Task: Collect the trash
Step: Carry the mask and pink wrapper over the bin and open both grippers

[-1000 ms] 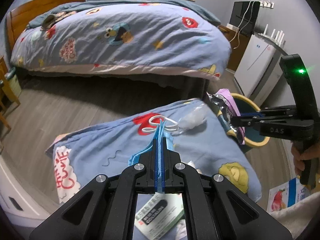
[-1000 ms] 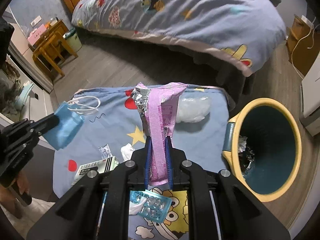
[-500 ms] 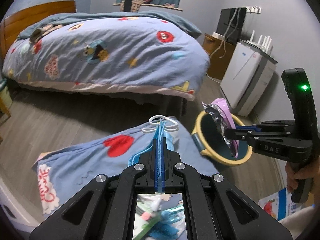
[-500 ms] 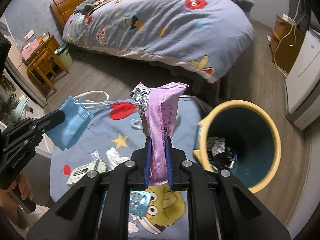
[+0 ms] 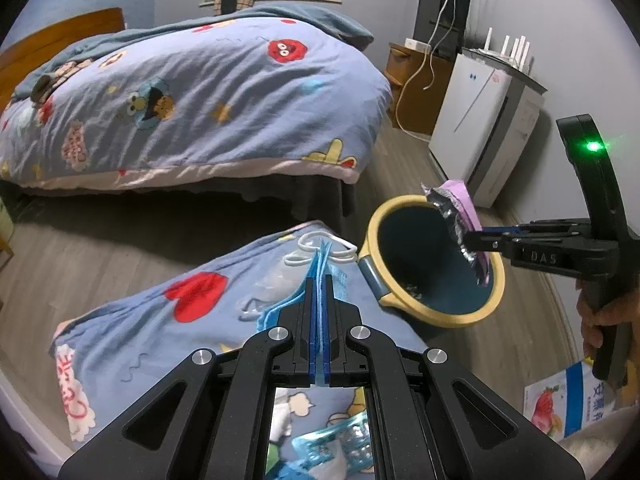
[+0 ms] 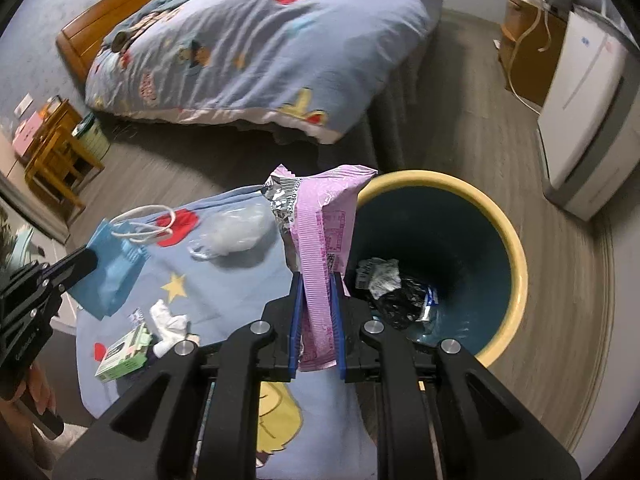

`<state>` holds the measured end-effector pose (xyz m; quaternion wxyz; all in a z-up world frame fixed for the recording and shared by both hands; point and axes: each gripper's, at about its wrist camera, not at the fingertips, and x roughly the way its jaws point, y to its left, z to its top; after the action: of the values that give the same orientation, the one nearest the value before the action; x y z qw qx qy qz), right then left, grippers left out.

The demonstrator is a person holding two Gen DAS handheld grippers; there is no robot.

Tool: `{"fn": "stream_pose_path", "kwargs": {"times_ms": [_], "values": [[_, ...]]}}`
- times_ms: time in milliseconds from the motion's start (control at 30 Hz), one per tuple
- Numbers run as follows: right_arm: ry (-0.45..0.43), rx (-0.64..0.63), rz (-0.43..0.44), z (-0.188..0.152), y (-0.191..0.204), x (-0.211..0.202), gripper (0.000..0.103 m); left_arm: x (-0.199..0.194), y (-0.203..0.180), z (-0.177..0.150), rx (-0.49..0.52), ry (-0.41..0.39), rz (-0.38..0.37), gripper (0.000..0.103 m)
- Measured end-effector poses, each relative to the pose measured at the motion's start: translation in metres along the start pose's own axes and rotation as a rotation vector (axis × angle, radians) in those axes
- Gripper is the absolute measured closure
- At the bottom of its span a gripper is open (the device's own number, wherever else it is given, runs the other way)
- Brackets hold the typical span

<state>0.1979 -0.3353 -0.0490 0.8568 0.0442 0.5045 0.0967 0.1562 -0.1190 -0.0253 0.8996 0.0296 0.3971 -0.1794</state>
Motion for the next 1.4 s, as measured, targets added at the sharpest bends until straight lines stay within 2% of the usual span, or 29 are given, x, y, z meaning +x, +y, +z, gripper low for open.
{"fn": "stream_pose_path", "kwargs": {"times_ms": [533, 700, 833, 1000, 1167, 1233, 1267, 1400], "values": [[0.037, 0.107, -0.077, -0.010, -0.069, 0.019, 0.090, 0.051, -0.059, 0.003, 0.057, 0.050, -0.069, 0.100], [0.053, 0.150, -0.097, -0.016, -0.087, 0.024, 0.090, 0.077, -0.078, 0.005, 0.065, 0.064, -0.076, 0.100], [0.053, 0.207, -0.092, -0.019, -0.102, 0.027, 0.090, 0.096, -0.091, 0.008, 0.053, 0.060, -0.095, 0.100], [0.047, 0.219, -0.120, -0.019, -0.110, 0.030, 0.090, 0.109, -0.112, 0.009, 0.126, 0.052, -0.110, 0.100], [0.027, 0.270, -0.131, -0.020, -0.120, 0.030, 0.090, 0.117, -0.120, 0.013, 0.126, 0.037, -0.142, 0.100], [0.022, 0.281, -0.129, -0.020, -0.122, 0.031, 0.089, 0.120, -0.120, 0.013, 0.108, 0.038, -0.188, 0.096], [0.022, 0.281, -0.131, -0.020, -0.123, 0.031, 0.086, 0.121, -0.120, 0.013, 0.107, 0.040, -0.191, 0.091], [0.022, 0.285, -0.138, -0.019, -0.123, 0.032, 0.070, 0.122, -0.119, 0.010, 0.117, 0.050, -0.183, 0.086]]}}
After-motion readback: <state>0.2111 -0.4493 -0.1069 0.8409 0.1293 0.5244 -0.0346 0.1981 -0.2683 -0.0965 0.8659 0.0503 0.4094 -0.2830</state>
